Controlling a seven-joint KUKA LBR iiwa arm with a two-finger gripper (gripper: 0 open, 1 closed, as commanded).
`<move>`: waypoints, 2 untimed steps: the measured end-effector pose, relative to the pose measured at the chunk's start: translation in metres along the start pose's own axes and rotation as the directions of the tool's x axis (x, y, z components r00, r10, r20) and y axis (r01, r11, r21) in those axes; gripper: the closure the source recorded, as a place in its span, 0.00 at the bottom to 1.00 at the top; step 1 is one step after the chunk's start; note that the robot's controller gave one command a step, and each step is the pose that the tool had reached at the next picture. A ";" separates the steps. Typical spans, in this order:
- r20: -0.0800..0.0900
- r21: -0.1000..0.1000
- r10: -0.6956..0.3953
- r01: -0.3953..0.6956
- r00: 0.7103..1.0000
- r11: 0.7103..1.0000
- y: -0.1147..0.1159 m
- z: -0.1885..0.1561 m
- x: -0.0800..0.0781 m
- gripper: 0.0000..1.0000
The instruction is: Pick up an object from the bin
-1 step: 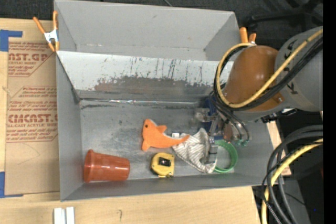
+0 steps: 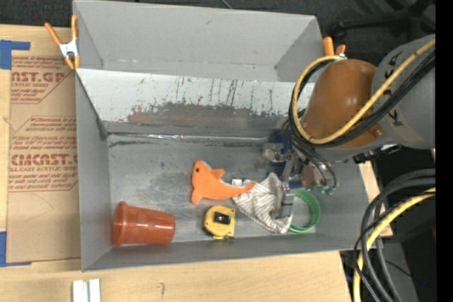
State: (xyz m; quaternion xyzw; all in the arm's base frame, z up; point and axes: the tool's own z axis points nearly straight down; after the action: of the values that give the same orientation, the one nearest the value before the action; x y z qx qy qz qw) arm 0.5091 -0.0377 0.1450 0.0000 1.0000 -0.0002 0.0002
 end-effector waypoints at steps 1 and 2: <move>0.000 -0.001 -0.081 0.081 0.997 0.997 0.021 0.074 0.026 1.00; 0.000 -0.001 -0.081 0.081 0.997 0.997 0.021 0.074 0.026 1.00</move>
Offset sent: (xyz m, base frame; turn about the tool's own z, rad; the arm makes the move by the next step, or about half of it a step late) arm 0.0000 0.0000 0.0000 0.0000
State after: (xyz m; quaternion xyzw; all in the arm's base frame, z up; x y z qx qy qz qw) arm 0.4834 -0.0168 0.0712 -0.0406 0.9992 0.0002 0.0003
